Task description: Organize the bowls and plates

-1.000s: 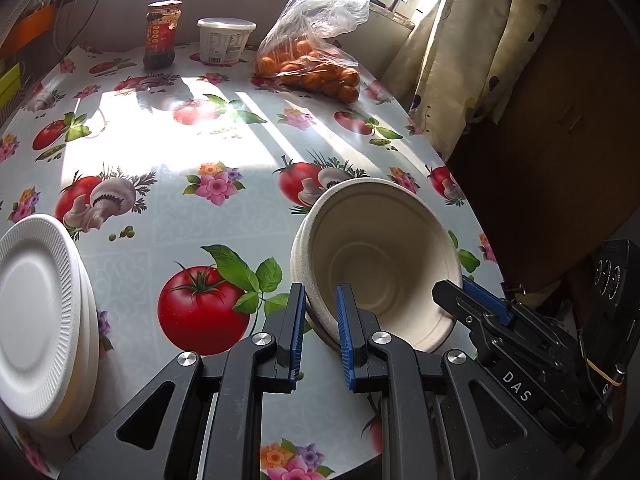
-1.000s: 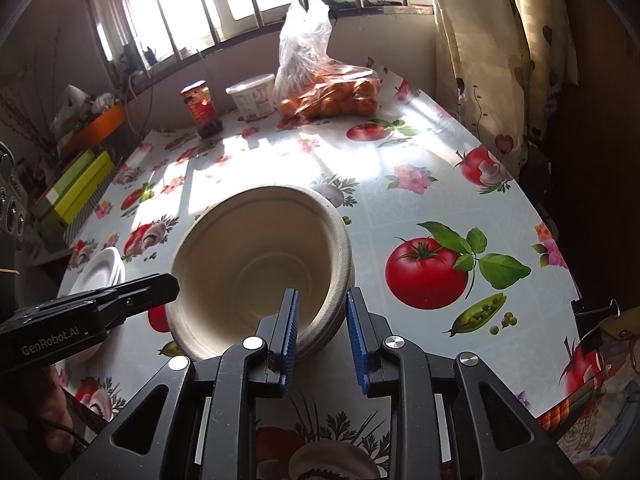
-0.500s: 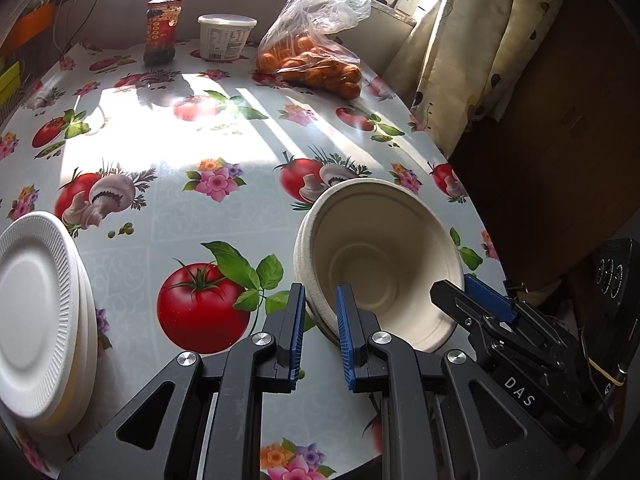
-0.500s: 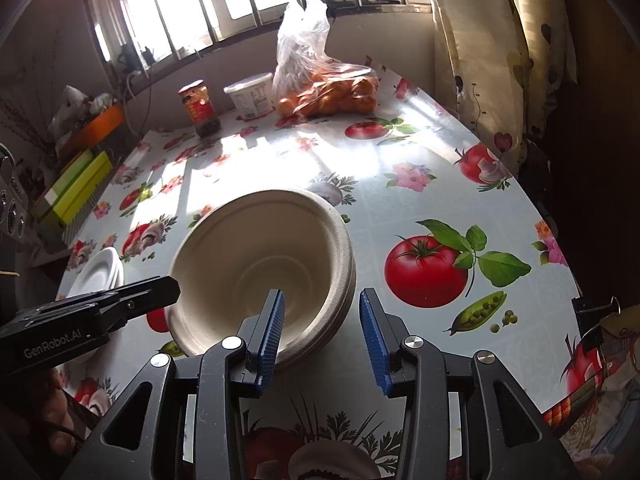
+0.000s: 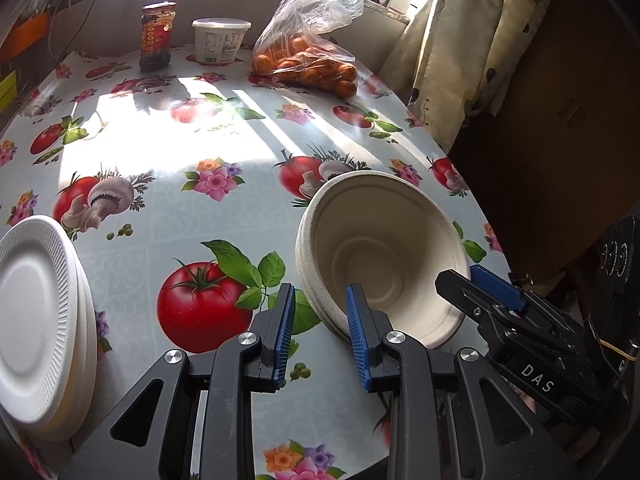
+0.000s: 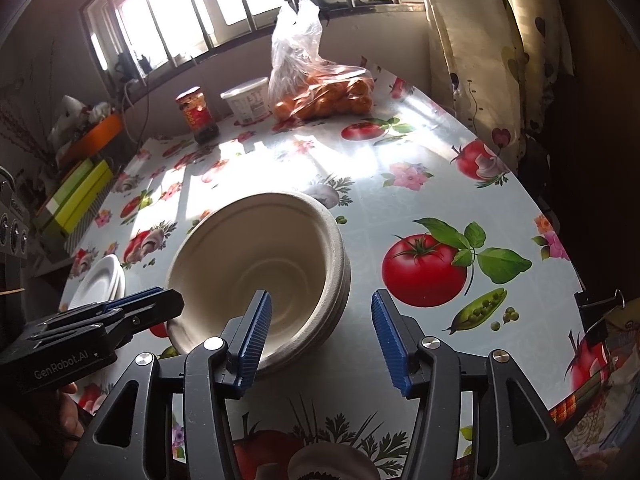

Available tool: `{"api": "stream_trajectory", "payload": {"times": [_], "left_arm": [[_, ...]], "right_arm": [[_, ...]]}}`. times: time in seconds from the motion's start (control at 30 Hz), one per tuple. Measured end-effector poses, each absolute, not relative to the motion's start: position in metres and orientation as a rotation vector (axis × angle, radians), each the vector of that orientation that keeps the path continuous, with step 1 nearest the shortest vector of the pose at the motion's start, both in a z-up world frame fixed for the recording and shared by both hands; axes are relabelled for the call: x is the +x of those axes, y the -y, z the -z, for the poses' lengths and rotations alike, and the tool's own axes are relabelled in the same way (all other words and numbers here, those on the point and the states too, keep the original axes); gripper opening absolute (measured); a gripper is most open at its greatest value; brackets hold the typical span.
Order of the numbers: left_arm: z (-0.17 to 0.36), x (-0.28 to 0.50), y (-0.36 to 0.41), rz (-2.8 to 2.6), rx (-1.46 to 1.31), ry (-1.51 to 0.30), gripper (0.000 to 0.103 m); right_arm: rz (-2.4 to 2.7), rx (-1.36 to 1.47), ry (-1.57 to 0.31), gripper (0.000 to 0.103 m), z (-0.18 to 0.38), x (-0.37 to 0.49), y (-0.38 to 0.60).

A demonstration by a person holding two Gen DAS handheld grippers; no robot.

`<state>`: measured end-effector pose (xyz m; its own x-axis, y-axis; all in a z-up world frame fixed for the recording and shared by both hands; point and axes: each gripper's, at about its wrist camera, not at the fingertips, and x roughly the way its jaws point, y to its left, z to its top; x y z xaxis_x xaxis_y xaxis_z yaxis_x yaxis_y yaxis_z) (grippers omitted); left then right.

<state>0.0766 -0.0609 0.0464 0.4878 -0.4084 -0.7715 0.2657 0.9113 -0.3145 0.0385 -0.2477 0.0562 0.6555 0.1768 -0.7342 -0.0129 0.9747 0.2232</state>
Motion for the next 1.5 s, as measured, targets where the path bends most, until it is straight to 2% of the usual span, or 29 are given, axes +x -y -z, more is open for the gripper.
{"api": "stream_trajectory", "payload": {"times": [0.1, 0.53, 1.5], "left_arm": [[-0.045, 0.076, 0.059, 0.406, -0.156, -0.961, 0.040], [-0.045, 0.077, 0.059, 0.392, -0.090, -0.903, 0.040], [-0.040, 0.090, 0.068, 0.437, -0.109, -0.928, 0.040]], "right_arm": [[-0.111, 0.218, -0.848, 0.054, -0.054, 0.039, 0.249], [-0.107, 0.239, -0.826, 0.056, -0.052, 0.040, 0.258], [-0.144, 0.254, -0.823, 0.056, -0.047, 0.054, 0.260]]}}
